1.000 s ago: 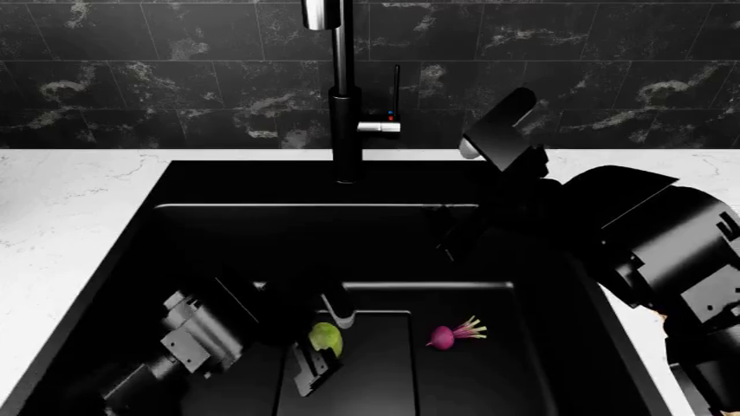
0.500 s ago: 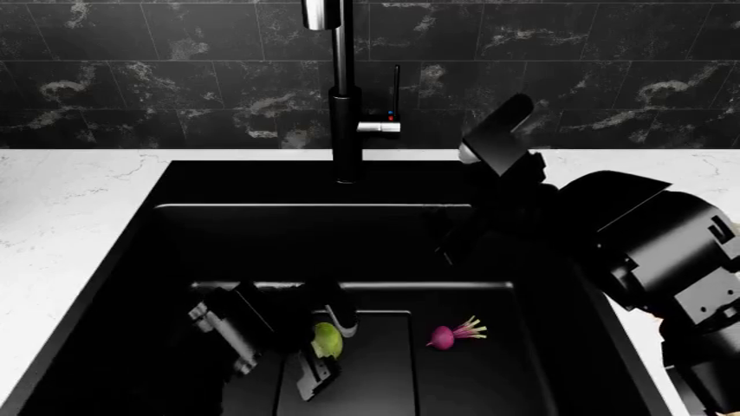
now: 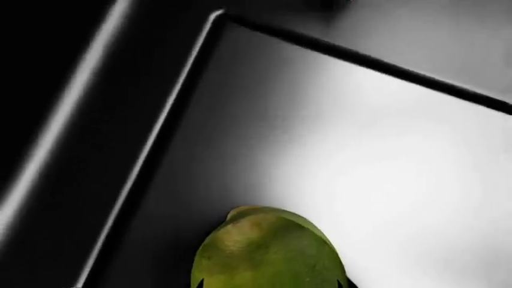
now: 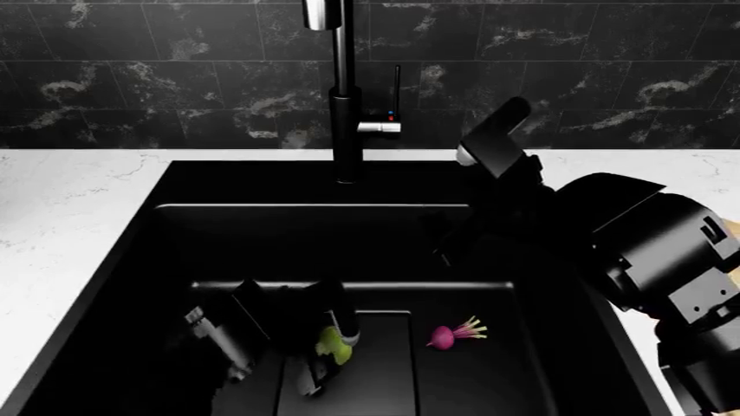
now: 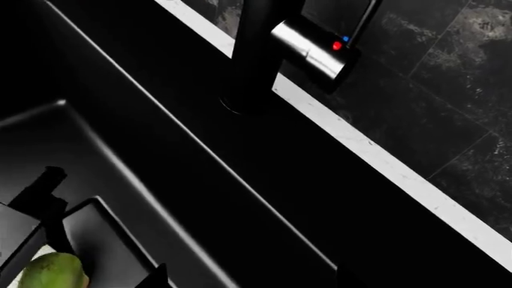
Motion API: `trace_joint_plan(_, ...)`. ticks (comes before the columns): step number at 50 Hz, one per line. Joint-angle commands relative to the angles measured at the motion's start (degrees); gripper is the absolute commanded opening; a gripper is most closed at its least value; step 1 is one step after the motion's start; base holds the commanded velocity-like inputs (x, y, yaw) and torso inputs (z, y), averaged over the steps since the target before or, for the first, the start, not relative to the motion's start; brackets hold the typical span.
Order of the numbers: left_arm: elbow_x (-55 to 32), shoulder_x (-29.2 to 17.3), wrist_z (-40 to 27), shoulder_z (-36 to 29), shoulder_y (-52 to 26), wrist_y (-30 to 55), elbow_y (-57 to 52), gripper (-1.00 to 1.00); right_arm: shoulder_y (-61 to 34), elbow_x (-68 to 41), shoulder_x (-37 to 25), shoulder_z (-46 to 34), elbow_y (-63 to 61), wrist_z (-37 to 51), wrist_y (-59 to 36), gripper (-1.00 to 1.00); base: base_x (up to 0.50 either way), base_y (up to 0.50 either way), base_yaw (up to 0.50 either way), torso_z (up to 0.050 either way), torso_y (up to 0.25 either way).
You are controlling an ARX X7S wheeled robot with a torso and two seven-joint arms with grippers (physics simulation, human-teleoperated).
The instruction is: Pick the vegetables from the sink and place them on the cutting board.
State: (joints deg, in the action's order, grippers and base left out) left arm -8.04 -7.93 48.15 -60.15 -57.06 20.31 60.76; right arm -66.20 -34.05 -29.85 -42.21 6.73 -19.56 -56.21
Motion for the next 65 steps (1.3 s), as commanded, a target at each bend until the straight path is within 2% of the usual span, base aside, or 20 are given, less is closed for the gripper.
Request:
trace_joint_plan(1, -0.3, -11.9, 1.9, 0.2, 3.7, 9.6, -32.3, -1.00, 0.0, 0.6, 0.2, -1.4, -0.6, -0.1, 0.0, 1.00, 0.00, 0.00, 0.00, 0.000, 0.000)
trace_joint_plan(8, -2.8, -17.6, 1.5, 3.3, 2.9, 15.0, -48.5, -1.00, -1.4, 2.4, -0.1, -5.3, -2.2, -1.2, -1.2, 1.00, 0.00, 0.00, 0.00, 0.000, 0.000)
trace_joint_plan(16, -3.7, -21.2, -0.1, 6.2, 1.8, 17.4, -55.8, -1.00, -4.3, 8.9, -2.0, -15.2, -3.6, -4.4, -0.9, 1.00, 0.00, 0.00, 0.00, 0.000, 0.000)
trace_joint_plan(28, -3.0, -21.4, -1.4, 9.1, -2.6, 16.3, -53.9, -1.00, -11.7, 14.0, -3.1, -28.1, -3.2, -15.3, -0.7, 1.00, 0.00, 0.00, 0.00, 0.000, 0.000)
trace_joint_plan(40, -2.8, -21.4, -2.0, 9.7, -3.5, 16.1, -52.8, -1.00, -11.0, 14.6, -0.6, -31.8, 3.2, -21.4, 6.3, 1.00, 0.00, 0.00, 0.00, 0.000, 0.000)
trace_joint_plan(65, -2.8, -20.8, -1.9, 9.3, -3.8, 15.3, -50.6, -1.00, -7.0, 13.4, 0.5, -34.5, 5.8, -24.6, 8.6, 1.00, 0.00, 0.00, 0.00, 0.000, 0.000)
